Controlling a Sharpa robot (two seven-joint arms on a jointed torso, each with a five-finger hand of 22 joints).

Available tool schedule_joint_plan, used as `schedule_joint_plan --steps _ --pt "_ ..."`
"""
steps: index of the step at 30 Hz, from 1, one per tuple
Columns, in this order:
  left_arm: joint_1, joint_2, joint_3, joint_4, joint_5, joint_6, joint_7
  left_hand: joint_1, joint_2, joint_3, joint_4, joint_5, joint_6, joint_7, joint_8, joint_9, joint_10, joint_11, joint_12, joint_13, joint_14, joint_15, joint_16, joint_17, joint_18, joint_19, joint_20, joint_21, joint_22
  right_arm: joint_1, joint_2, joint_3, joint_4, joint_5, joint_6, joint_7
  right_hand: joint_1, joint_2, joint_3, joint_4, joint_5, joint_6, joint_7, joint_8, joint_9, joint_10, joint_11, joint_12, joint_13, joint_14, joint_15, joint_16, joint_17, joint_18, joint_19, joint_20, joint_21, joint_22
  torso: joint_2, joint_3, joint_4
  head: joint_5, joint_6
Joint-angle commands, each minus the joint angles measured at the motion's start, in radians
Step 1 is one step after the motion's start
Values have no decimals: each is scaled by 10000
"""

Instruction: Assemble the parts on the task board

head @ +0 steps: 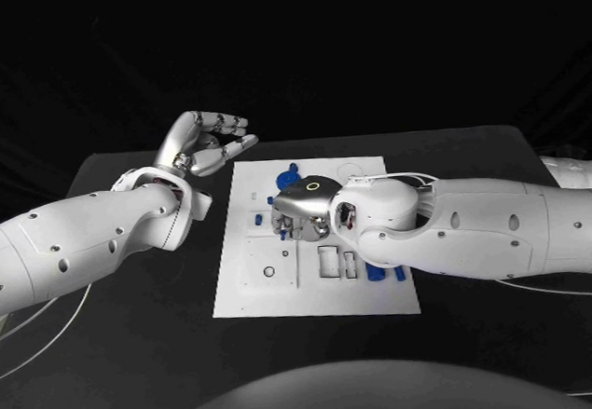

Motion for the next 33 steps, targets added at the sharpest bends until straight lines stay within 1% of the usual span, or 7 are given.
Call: schedule_joint_plan --steps 1,3,6,12,22,24,33 --pt "4 28 7 -5 -139 130 80 77 0 -75 1 63 85 -13 -48 -14 37 -43 27 4 675 -72 -21 1494 -74 1052 -81 24 2634 -34 47 2 -21 -287 466 208 -62 9 78 1 -23 -44 57 -24 2 -80 -18 -57 -9 1060 71 41 2635 -69 1047 61 45 2634 -1 -6 6 -91 2" --pt "4 25 7 -12 -153 121 85 77 0 -75 1 63 85 -13 -48 -14 37 -43 27 4 675 -72 -21 1494 -74 1052 -81 24 2634 -51 65 1 -29 -289 536 220 -62 9 78 1 -23 -44 57 -24 2 -80 -18 -57 -9 1060 71 41 2635 -69 1047 61 45 2634 -6 -7 -5 -75 2" --pt "4 21 8 -16 -166 98 102 77 0 -75 1 63 85 -13 -48 -14 37 -43 27 4 675 -72 -21 1494 -74 1052 -81 24 2634 -91 84 1 -39 -374 624 219 -58 2 91 -11 -21 -45 56 -28 2 -87 -21 -55 -8 1060 67 41 2635 -69 1047 62 45 2634 -1 -9 0 -116 2" --pt "4 20 8 -19 -174 95 120 96 11 -83 2 66 82 -13 -51 -16 37 -44 25 3 668 -73 -32 1474 -74 1052 -82 24 2634 -174 139 -3 -94 -596 729 232 -57 1 100 -17 -19 -47 57 -32 2 -92 -21 -54 -7 1060 64 41 2635 -69 1047 61 45 2634 -6 4 1 -105 2" --pt "4 -35 8 17 -178 89 127 96 11 -83 2 66 82 -13 -51 -16 37 -44 25 3 668 -73 -32 1474 -74 1052 -82 24 2634 -404 331 -11 -294 -966 563 235 -52 -4 127 -36 -14 -50 60 -39 2 -104 -25 -51 -6 1060 48 41 2635 -69 1047 58 45 2634 12 4 10 -126 2" --pt "4 -53 8 28 -179 93 124 96 11 -83 2 66 82 -13 -51 -16 37 -44 25 3 668 -73 -32 1474 -74 1052 -82 24 2634 -425 354 -12 -325 -1009 543 261 -52 -5 132 -39 -13 -50 60 -40 2 -106 -26 -50 -6 1060 44 41 2635 -69 1047 57 45 2634 6 0 4 -103 2" --pt "5 -116 9 69 -179 131 119 96 11 -83 2 66 82 -13 -51 -16 37 -44 25 3 668 -73 -32 1474 -74 1052 -82 24 2634 -457 433 -13 -468 -1141 572 261 -48 -8 163 -58 -7 -53 59 -48 3 -122 -30 -50 -6 1060 25 41 2635 -69 1047 49 45 2634 4 -4 2 -119 2"
